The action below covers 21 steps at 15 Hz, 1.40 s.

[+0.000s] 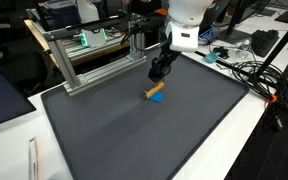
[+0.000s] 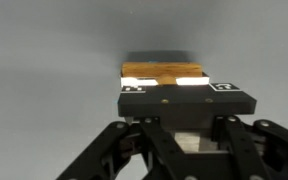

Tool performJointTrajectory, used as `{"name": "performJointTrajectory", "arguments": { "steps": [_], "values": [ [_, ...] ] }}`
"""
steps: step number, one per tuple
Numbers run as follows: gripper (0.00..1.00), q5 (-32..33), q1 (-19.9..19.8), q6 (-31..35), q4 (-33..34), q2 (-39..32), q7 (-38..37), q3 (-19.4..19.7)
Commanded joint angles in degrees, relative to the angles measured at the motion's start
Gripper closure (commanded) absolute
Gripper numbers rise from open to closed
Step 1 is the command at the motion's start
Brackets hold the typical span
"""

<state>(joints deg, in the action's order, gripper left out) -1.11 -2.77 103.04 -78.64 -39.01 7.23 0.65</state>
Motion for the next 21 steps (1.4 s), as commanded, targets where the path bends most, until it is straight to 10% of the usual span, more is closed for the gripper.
{"name": "performJointTrajectory", "arguments": {
  "steps": [1,21],
  "values": [
    [0.78,-2.47,-0.92,-2.46,0.52,-3.73,1.22,-1.88],
    [0.78,-2.94,-1.29,0.20,-2.52,-0.03,-2.76,-0.76]
  ]
}}
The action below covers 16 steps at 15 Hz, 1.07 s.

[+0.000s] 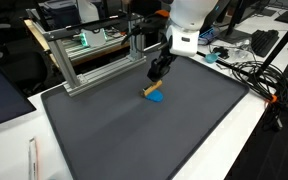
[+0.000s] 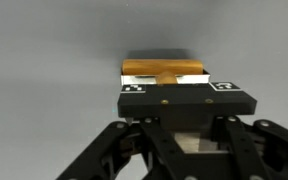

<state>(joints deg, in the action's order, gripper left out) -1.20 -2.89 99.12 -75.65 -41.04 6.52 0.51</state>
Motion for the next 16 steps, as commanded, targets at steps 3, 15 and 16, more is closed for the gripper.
{"name": "performJointTrajectory", "arguments": {
  "steps": [3,15,16],
  "values": [
    [0.78,-4.39,-1.95,9.65,-12.65,7.85,-4.65,-0.16],
    [0.78,-9.18,-1.59,19.35,-35.01,28.71,-20.06,1.62],
    [0.78,-10.66,-1.76,18.15,-34.78,29.14,-21.87,1.79]
  ]
}}
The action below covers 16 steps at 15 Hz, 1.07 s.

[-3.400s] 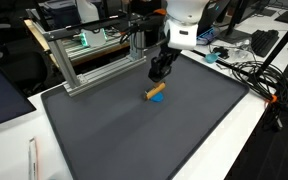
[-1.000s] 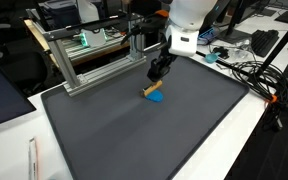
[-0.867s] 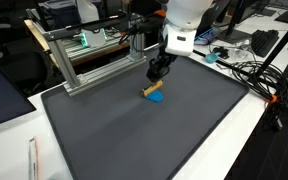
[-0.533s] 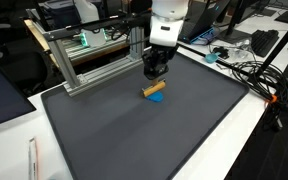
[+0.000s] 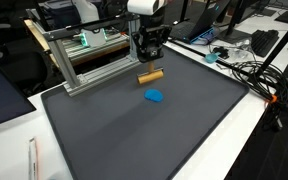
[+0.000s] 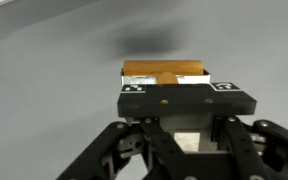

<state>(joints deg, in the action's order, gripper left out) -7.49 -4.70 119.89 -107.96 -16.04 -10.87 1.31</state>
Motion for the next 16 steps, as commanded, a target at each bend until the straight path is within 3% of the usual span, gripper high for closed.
{"name": "performJointTrajectory", "arguments": {
  "steps": [1,12,16],
  "values": [
    [0.78,-5.37,0.03,-3.34,-2.19,4.40,-6.50,1.31],
    [0.78,-1.49,3.32,-1.99,2.30,2.23,-42.48,4.55],
    [0.78,8.41,6.20,-0.72,4.14,1.24,-57.53,5.16]
  ]
}}
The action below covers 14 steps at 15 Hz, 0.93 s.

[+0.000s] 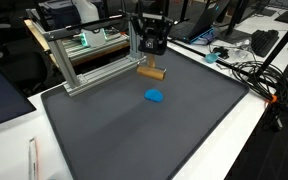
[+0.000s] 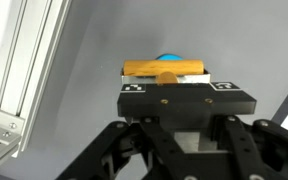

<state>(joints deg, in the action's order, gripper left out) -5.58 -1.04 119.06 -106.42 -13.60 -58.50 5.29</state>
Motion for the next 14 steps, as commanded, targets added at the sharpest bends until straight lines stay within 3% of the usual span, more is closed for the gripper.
{"name": "performJointTrajectory", "arguments": {
  "steps": [1,2,3,7,8,14],
  "values": [
    [0.78,9.46,3.17,-0.37,3.12,-1.52,-13.21,1.30],
    [0.78,12.09,3.66,-1.09,3.66,-1.83,-13.03,0.84],
    [0.53,8.09,1.97,-0.11,1.48,-0.83,-9.59,0.08],
    [0.53,10.65,3.04,-0.12,2.34,-1.82,-11.70,0.03],
    [0.78,10.68,3.03,-0.12,2.43,-1.89,-11.70,0.11],
    [0.78,9.99,3.69,4.01,3.77,-4.26,-12.95,-0.37]
  ]
}}
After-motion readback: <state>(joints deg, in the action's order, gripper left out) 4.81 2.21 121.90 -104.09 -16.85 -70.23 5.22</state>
